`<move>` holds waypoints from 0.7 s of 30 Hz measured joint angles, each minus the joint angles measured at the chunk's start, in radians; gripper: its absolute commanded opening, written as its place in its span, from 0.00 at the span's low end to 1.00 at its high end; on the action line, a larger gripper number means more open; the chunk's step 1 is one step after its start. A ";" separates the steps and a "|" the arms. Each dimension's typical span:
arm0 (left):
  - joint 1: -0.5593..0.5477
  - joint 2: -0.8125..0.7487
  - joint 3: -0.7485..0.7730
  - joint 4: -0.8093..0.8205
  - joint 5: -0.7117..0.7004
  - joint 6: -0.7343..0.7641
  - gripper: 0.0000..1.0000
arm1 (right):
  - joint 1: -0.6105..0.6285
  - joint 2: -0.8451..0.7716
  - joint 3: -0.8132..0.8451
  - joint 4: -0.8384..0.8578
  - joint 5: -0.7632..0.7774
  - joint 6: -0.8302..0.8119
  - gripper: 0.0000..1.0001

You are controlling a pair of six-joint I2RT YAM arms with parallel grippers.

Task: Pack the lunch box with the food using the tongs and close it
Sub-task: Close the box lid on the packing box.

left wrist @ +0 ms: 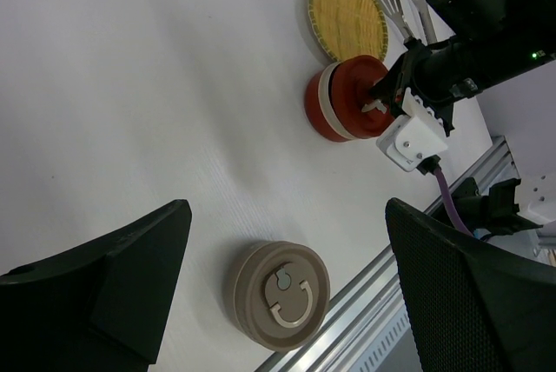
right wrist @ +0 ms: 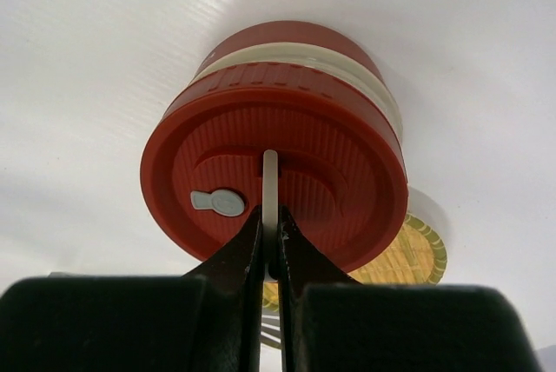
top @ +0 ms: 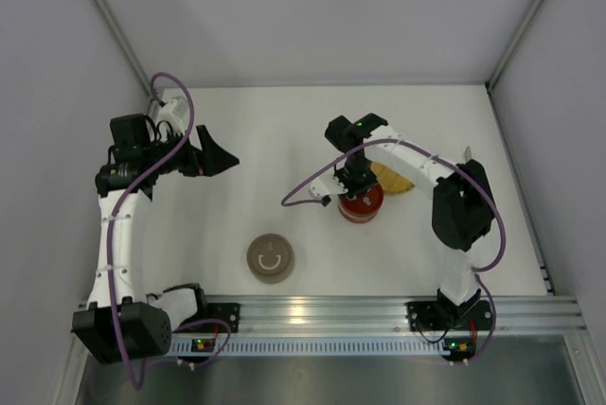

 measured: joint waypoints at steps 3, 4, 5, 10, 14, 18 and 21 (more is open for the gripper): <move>0.000 0.000 -0.005 0.002 -0.003 0.000 0.98 | 0.003 0.000 -0.019 0.002 0.015 -0.014 0.00; 0.000 0.000 -0.005 0.002 -0.003 0.000 0.98 | 0.003 0.000 -0.023 0.001 0.017 -0.018 0.00; 0.000 0.000 -0.005 0.004 -0.004 0.000 0.98 | 0.003 0.000 -0.026 0.002 0.018 -0.021 0.00; 0.000 0.000 -0.009 0.006 -0.005 0.000 0.98 | 0.004 0.000 -0.028 0.007 0.021 -0.030 0.00; 0.000 0.000 -0.012 0.006 -0.007 0.000 0.98 | 0.004 0.005 -0.026 0.007 0.025 -0.033 0.00; 0.000 0.000 -0.018 0.007 -0.008 0.000 0.98 | 0.004 0.029 -0.009 0.008 0.027 -0.039 0.00; 0.000 0.000 -0.024 0.007 -0.010 0.001 0.98 | 0.004 0.043 0.006 0.004 0.031 -0.040 0.00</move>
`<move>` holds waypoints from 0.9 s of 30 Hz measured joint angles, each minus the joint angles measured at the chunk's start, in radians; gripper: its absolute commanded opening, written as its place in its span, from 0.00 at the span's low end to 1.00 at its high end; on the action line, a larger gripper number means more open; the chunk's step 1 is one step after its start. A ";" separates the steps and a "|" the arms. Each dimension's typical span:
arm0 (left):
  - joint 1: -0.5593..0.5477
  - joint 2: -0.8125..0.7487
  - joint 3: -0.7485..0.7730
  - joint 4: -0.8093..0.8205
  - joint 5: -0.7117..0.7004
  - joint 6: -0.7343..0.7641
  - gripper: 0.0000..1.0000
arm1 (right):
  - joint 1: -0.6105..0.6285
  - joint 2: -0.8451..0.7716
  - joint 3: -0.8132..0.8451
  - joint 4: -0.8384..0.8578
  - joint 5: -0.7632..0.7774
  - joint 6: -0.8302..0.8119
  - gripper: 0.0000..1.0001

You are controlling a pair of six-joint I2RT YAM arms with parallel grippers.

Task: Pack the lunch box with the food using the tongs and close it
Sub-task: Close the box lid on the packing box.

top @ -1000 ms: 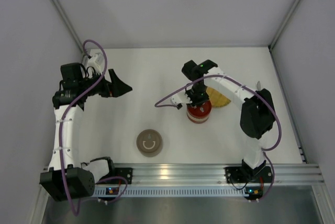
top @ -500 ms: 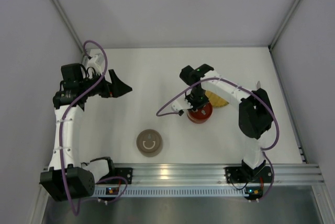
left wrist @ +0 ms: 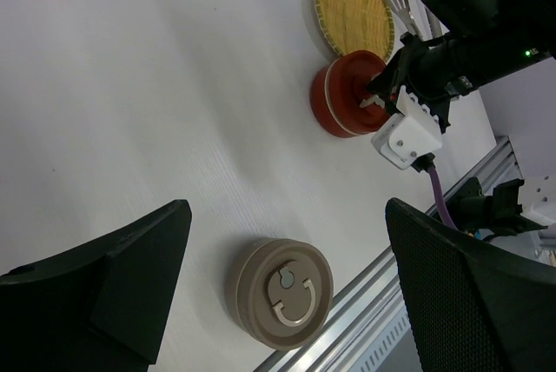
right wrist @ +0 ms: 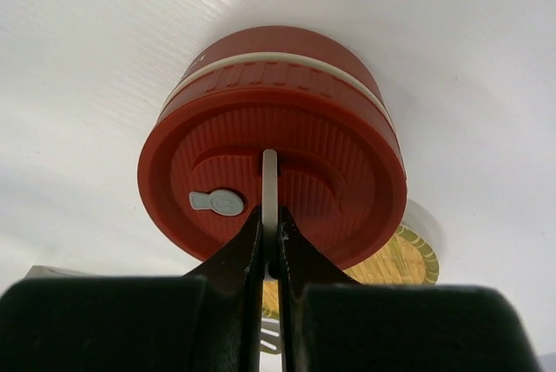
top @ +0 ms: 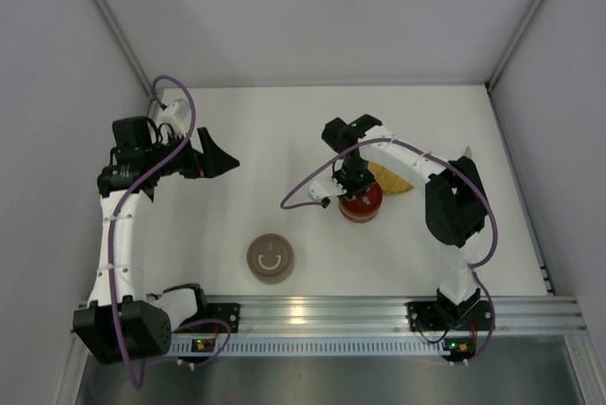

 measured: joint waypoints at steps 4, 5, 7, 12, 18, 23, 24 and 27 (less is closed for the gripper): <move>0.000 0.000 -0.004 0.000 -0.001 0.000 0.98 | 0.000 0.016 0.020 -0.006 0.002 -0.001 0.00; 0.000 0.000 -0.005 0.001 -0.001 0.000 0.98 | 0.000 0.020 0.027 -0.009 0.002 -0.001 0.00; 0.000 0.000 -0.006 0.002 -0.001 0.000 0.98 | 0.000 0.026 0.035 -0.011 0.002 -0.001 0.00; 0.000 0.000 -0.006 0.006 -0.001 0.000 0.98 | 0.000 0.030 0.041 -0.009 0.002 0.000 0.00; 0.002 0.000 -0.010 0.006 -0.006 0.002 0.98 | 0.000 0.020 0.011 0.015 0.002 0.002 0.00; 0.002 0.000 -0.010 0.006 -0.008 0.002 0.98 | 0.000 -0.001 -0.016 0.040 -0.003 0.006 0.00; 0.002 0.000 -0.010 0.006 -0.008 0.002 0.98 | 0.000 -0.002 -0.018 0.042 -0.003 0.009 0.00; 0.002 0.000 -0.010 0.006 -0.008 0.002 0.98 | 0.000 -0.002 -0.019 0.043 -0.008 0.015 0.00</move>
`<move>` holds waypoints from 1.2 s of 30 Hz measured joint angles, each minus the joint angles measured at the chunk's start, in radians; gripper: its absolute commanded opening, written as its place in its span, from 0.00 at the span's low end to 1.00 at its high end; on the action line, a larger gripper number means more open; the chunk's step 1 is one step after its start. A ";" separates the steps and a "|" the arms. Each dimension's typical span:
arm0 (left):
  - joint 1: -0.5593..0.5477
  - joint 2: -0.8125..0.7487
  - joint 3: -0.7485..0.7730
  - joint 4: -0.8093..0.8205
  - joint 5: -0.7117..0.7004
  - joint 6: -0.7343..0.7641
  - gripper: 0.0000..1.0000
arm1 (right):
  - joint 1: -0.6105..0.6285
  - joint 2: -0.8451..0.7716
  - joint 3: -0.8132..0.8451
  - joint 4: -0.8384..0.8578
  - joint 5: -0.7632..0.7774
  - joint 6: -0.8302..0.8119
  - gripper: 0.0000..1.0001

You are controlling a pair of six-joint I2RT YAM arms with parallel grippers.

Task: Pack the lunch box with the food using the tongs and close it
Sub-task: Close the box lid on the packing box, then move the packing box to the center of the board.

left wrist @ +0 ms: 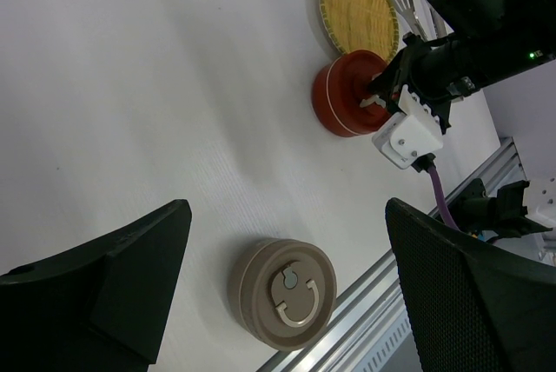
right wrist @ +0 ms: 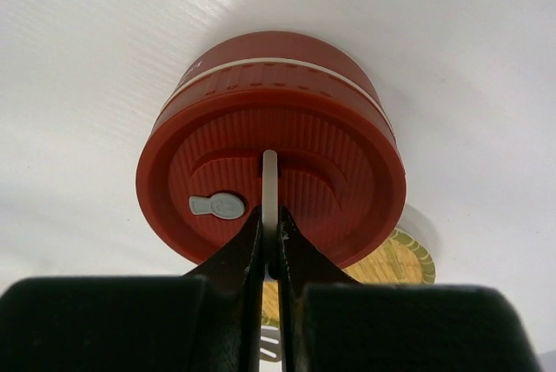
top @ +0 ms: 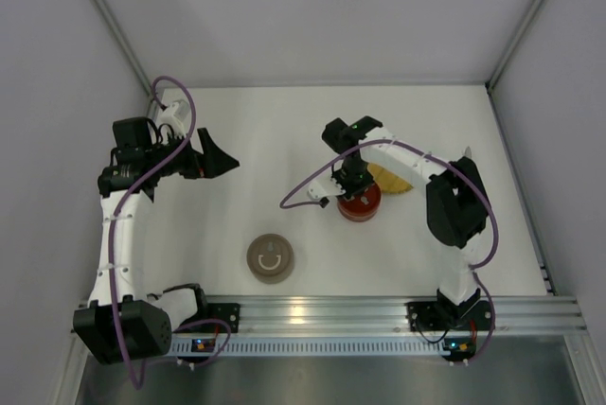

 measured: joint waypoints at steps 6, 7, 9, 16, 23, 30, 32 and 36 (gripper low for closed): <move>0.000 0.000 0.000 0.000 -0.005 0.000 0.98 | 0.000 -0.009 -0.013 0.019 -0.027 0.074 0.00; 0.000 0.000 0.000 0.000 -0.009 -0.001 0.98 | 0.000 -0.009 -0.013 0.025 -0.035 0.108 0.00; 0.001 0.000 0.000 0.000 -0.015 -0.005 0.98 | 0.000 -0.009 -0.013 0.034 -0.046 0.185 0.00; 0.045 0.000 0.000 0.005 -0.019 -0.035 0.98 | 0.000 -0.106 -0.156 0.203 -0.100 0.528 0.00; 0.060 0.001 0.000 0.008 -0.026 -0.059 0.98 | 0.000 -0.229 -0.337 0.422 -0.165 0.990 0.00; 0.066 0.001 0.000 0.006 -0.045 -0.058 0.98 | 0.025 -0.355 -0.517 0.640 -0.151 1.331 0.00; 0.066 0.001 0.000 0.006 -0.051 -0.051 0.98 | 0.054 -0.393 -0.564 0.680 -0.160 1.375 0.00; 0.066 0.001 0.000 -0.002 -0.060 -0.039 0.98 | 0.119 -0.447 -0.629 0.709 -0.183 1.405 0.00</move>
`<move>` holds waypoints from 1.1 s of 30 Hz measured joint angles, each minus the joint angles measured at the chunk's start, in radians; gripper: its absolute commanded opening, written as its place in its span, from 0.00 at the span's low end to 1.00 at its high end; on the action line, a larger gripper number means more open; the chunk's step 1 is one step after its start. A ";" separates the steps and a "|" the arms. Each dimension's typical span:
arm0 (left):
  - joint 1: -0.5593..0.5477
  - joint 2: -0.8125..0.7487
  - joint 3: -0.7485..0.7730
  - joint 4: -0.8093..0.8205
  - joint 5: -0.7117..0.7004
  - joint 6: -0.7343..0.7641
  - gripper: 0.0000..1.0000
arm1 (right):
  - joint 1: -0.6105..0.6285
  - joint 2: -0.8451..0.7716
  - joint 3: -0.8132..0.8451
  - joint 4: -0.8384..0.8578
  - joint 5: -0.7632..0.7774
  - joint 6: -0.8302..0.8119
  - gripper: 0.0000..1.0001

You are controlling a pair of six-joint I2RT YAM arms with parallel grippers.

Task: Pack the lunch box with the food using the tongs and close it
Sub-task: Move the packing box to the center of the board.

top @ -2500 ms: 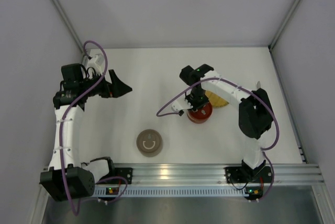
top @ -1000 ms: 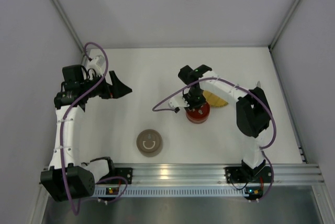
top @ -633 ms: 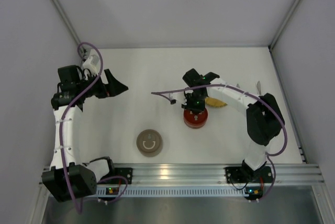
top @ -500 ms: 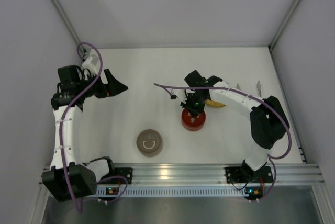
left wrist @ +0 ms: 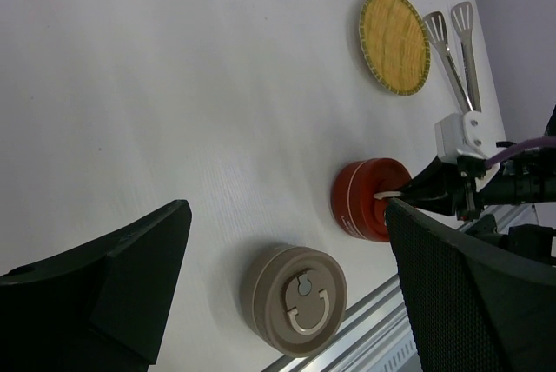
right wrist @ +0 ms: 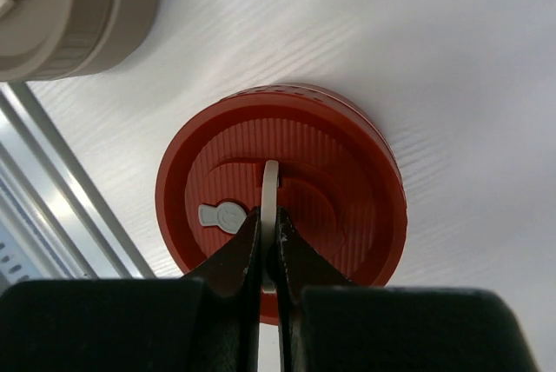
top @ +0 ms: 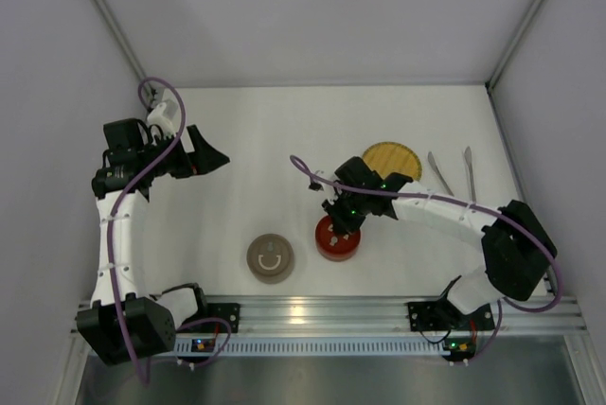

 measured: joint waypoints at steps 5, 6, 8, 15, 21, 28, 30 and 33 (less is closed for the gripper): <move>0.000 -0.002 0.000 -0.014 -0.004 0.021 0.98 | 0.058 -0.019 -0.021 -0.002 -0.030 -0.004 0.00; 0.000 -0.003 0.000 -0.019 -0.005 0.027 0.98 | 0.067 -0.019 -0.021 -0.002 -0.032 -0.006 0.00; 0.000 -0.010 0.000 -0.033 -0.008 0.040 0.98 | 0.087 -0.019 -0.021 -0.005 -0.035 -0.014 0.00; 0.000 -0.047 0.020 -0.088 -0.023 0.082 0.98 | 0.155 -0.018 -0.019 -0.021 -0.047 -0.047 0.04; 0.000 -0.053 0.035 -0.104 -0.026 0.096 0.98 | 0.157 -0.019 -0.018 -0.027 -0.065 -0.063 0.23; 0.000 -0.053 0.035 -0.115 -0.011 0.106 0.98 | 0.165 -0.041 -0.018 -0.053 -0.083 -0.085 0.60; 0.000 -0.053 0.035 -0.120 0.000 0.109 0.98 | 0.165 -0.054 -0.018 -0.070 -0.077 -0.095 0.65; 0.000 -0.053 0.035 -0.122 0.005 0.112 0.98 | 0.165 -0.075 -0.019 -0.105 -0.062 -0.114 0.69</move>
